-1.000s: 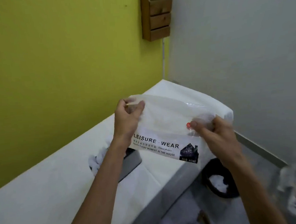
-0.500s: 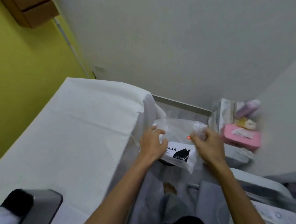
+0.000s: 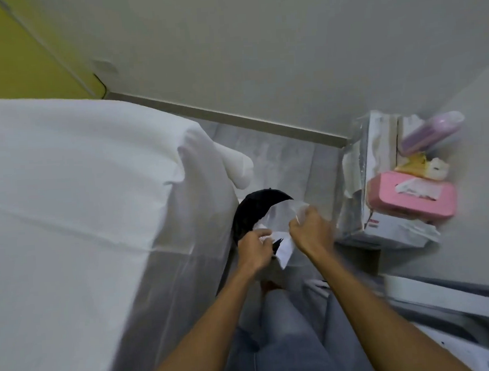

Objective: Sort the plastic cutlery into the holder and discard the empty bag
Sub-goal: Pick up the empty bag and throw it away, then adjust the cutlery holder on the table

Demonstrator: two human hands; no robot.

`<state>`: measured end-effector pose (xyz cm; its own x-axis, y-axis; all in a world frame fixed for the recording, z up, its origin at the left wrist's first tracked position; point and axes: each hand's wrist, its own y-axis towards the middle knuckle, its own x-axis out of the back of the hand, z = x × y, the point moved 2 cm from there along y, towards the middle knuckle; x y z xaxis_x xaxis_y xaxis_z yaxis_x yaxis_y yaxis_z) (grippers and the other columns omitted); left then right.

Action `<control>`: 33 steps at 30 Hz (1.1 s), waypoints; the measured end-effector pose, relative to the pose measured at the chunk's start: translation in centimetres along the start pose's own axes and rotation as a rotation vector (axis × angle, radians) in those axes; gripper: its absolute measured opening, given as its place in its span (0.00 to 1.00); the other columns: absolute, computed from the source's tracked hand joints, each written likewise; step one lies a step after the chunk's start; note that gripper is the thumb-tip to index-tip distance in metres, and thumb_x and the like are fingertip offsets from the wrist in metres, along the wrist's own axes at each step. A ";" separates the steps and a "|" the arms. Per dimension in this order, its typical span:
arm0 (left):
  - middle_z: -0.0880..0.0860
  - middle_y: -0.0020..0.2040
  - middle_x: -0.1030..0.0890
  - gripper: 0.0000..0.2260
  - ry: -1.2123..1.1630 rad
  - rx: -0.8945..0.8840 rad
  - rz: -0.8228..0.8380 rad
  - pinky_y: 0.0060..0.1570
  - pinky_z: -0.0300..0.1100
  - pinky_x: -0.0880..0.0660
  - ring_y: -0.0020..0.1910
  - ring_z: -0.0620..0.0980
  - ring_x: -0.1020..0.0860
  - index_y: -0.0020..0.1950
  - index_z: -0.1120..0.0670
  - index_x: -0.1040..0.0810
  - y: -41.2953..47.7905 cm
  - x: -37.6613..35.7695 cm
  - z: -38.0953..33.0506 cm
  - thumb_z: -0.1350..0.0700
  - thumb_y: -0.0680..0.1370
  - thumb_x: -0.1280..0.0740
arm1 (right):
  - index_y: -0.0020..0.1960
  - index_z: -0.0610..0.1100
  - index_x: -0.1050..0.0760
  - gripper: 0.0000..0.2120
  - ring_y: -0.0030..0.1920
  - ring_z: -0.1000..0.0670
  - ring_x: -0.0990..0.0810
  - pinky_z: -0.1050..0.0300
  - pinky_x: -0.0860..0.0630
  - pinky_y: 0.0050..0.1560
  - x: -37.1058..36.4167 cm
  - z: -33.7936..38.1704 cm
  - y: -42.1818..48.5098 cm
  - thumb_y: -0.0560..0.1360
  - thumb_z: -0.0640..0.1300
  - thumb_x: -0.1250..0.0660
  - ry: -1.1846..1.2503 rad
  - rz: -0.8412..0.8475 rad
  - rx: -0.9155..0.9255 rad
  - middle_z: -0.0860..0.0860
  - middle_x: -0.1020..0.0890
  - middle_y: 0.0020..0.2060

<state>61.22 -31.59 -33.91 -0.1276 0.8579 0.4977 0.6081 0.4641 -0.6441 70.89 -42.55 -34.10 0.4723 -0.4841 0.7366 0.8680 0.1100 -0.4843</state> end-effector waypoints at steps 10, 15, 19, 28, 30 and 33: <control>0.54 0.65 0.18 0.14 0.044 0.069 -0.036 0.64 0.39 0.31 0.65 0.53 0.22 0.65 0.56 0.19 7.2 -0.3 3.8 0.60 0.81 0.37 | 0.66 0.36 0.31 0.17 0.57 0.37 0.21 0.55 0.30 0.45 -7.9 -1.0 6.8 0.81 0.44 0.38 -0.061 0.209 -0.018 0.37 0.21 0.59; 0.54 0.65 0.19 0.15 0.038 0.016 -0.037 0.65 0.40 0.30 0.65 0.53 0.22 0.66 0.56 0.20 4.6 1.8 1.9 0.60 0.81 0.36 | 0.58 0.40 0.25 0.09 0.47 0.44 0.21 0.58 0.32 0.45 -6.0 1.5 4.7 0.78 0.39 0.37 -0.016 0.226 0.085 0.42 0.18 0.53; 0.53 0.65 0.19 0.16 -0.012 -0.032 -0.076 0.66 0.41 0.30 0.65 0.51 0.22 0.68 0.55 0.21 0.2 5.7 -0.7 0.60 0.81 0.36 | 0.62 0.42 0.23 0.12 0.54 0.47 0.19 0.60 0.28 0.52 -2.5 6.7 0.7 0.79 0.40 0.35 0.060 0.215 0.198 0.46 0.17 0.56; 0.52 0.66 0.19 0.15 -0.106 -0.106 -0.301 0.66 0.39 0.30 0.65 0.49 0.22 0.68 0.54 0.21 -12.7 17.8 -2.2 0.57 0.82 0.36 | 0.63 0.45 0.22 0.14 0.56 0.52 0.20 0.60 0.25 0.53 3.4 17.2 -11.5 0.78 0.44 0.35 0.112 0.312 0.504 0.50 0.17 0.57; 0.51 0.66 0.19 0.15 -0.130 -0.106 -0.379 0.65 0.38 0.30 0.65 0.48 0.22 0.68 0.53 0.21 -15.6 20.8 -1.0 0.56 0.82 0.36 | 0.63 0.45 0.22 0.14 0.59 0.53 0.21 0.61 0.27 0.56 3.2 20.0 -14.9 0.78 0.41 0.35 0.091 0.382 0.608 0.51 0.18 0.59; 0.48 0.67 0.20 0.15 -0.155 -0.078 -0.491 0.64 0.34 0.33 0.66 0.45 0.24 0.68 0.51 0.22 -19.8 24.4 1.0 0.54 0.82 0.37 | 0.64 0.45 0.23 0.15 0.63 0.54 0.22 0.62 0.29 0.60 2.4 22.9 -19.6 0.78 0.40 0.36 0.059 0.463 0.756 0.52 0.18 0.60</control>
<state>45.31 -19.61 -9.56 -0.5233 0.5683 0.6350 0.5034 0.8074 -0.3078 58.56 -25.94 -12.02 0.8105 -0.2901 0.5088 0.4706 0.8398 -0.2708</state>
